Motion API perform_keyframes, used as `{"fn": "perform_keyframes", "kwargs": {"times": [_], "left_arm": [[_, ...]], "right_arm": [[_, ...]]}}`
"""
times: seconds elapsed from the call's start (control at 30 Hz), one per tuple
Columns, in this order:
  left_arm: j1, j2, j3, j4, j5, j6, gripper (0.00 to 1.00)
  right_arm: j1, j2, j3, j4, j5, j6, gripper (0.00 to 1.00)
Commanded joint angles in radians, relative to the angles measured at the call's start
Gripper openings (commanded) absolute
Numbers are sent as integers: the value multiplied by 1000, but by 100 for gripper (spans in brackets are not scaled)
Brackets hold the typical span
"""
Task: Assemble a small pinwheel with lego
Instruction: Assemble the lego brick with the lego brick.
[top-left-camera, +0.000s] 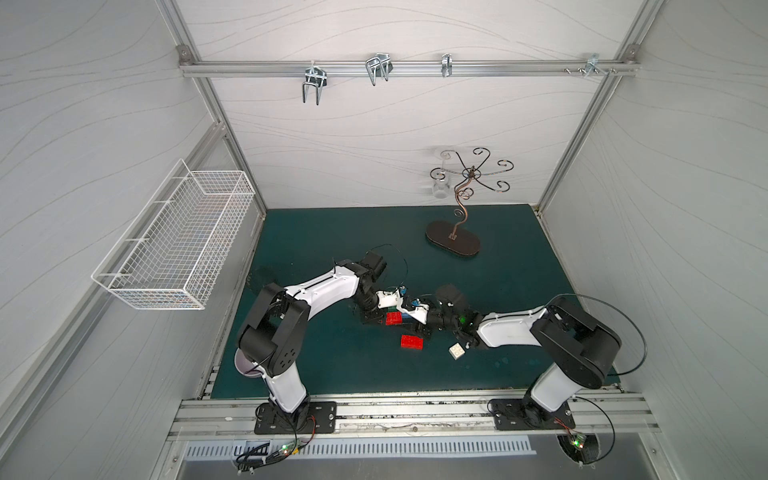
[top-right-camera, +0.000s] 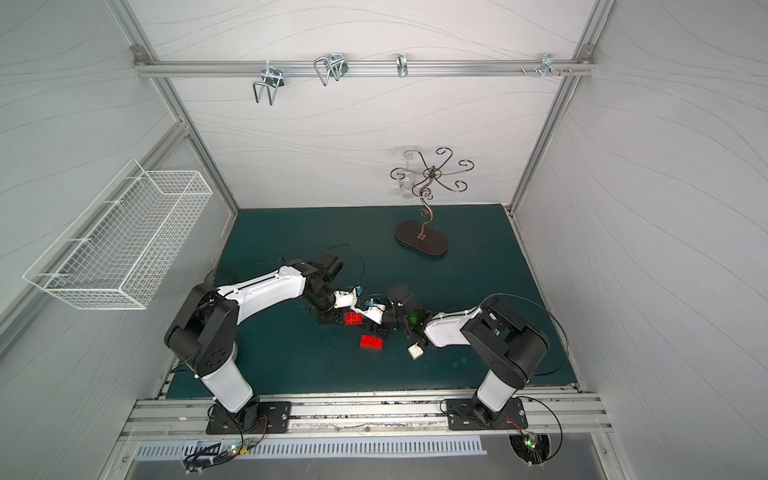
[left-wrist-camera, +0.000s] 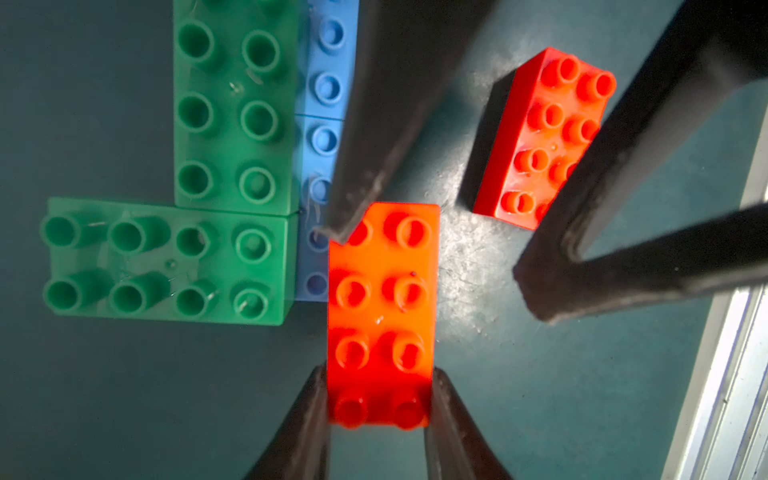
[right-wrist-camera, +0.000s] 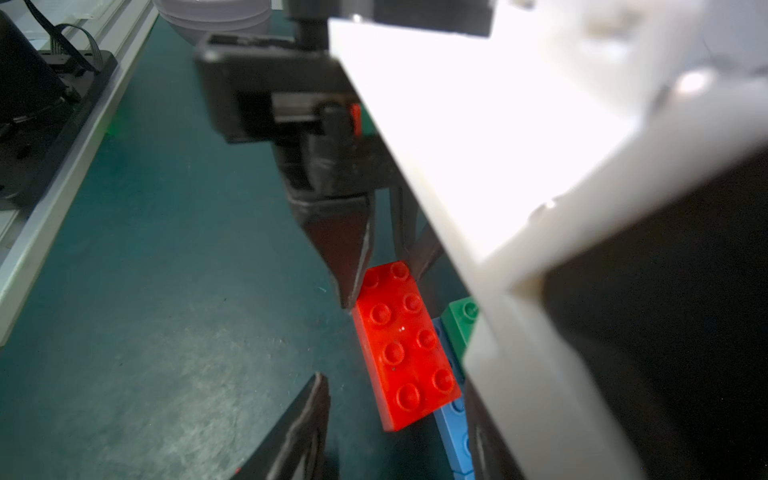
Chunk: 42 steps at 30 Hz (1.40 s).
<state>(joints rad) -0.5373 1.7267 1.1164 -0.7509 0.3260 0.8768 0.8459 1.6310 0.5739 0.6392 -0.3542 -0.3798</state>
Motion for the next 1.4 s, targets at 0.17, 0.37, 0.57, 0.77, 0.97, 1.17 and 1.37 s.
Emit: {"fn": "perform_keyframes", "kwargs": {"times": [0.17,0.37,0.57,0.77,0.97,1.17,1.37], "left_arm": [[1,8,41,24,16,-31,5],[2,8,30,37,10,-16,5],[9,28,40,20,19,-13,5],[8,22,30,25,25,-11,5],[13,25,36,22,12,-6,5],[14,23,35,16,12,2,5],[9,32,54,-1,49,0,4]], "right_arm": [[14,-51,-39,-45,-41,23,54],[35,-26,-4,-95,-19,-7,54],[36,25,23,-57,-27,15,54],[40,44,32,-71,16,-2,54],[44,71,51,-118,16,-45,54],[48,80,59,-169,57,-84,52],[50,66,49,-209,66,-81,52]]}}
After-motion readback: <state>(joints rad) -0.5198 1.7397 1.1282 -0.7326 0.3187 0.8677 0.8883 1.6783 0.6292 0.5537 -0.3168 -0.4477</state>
